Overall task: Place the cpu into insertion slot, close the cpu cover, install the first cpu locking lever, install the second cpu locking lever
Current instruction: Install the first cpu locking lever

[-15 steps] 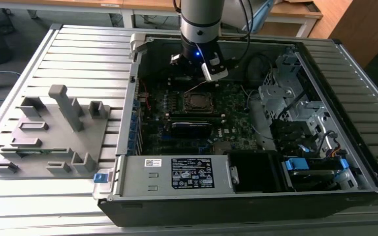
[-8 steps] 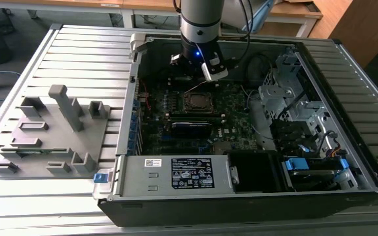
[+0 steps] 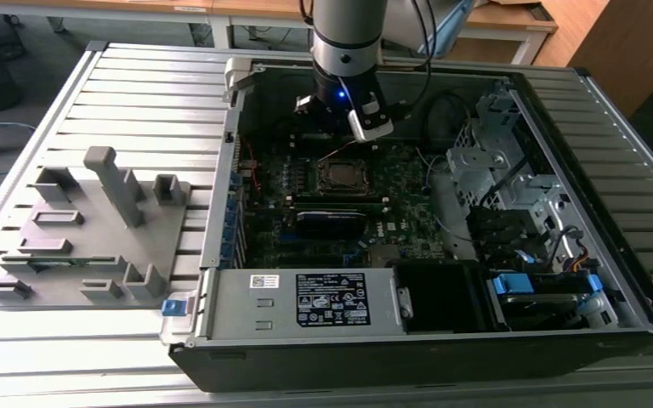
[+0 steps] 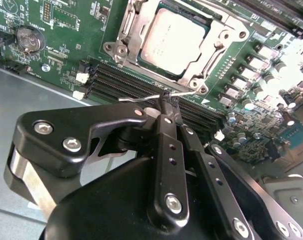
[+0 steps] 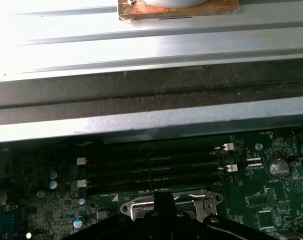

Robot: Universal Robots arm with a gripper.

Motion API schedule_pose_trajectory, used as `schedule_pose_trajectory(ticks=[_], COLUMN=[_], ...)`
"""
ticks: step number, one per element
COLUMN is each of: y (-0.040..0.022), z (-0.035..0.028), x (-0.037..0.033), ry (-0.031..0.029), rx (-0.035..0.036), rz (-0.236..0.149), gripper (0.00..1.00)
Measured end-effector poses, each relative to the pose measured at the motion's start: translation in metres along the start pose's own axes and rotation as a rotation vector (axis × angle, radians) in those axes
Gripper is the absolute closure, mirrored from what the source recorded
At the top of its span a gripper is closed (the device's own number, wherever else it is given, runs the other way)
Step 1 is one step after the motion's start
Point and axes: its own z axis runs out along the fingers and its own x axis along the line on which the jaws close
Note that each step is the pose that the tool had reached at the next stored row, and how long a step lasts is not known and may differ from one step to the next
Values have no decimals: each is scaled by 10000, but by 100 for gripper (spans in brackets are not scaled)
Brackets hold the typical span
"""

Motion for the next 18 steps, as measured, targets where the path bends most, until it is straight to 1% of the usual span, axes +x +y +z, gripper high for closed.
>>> schedule_pose_trajectory(ticks=[4, 8, 10, 12, 15, 16, 18], y=[22, 33, 34, 32, 29, 29, 30], z=[11, 28, 38, 48, 61, 63, 64], x=[-35, -74, -85, -89, -91, -92, -91], ry=[-1, -3, -13, -48, -117, -130, -134], rx=[13, 16, 19, 25, 35, 38, 39], rz=[0, -1, 52, 225, 566, 636, 657], gripper=[89, 89, 89, 89, 89, 89, 89])
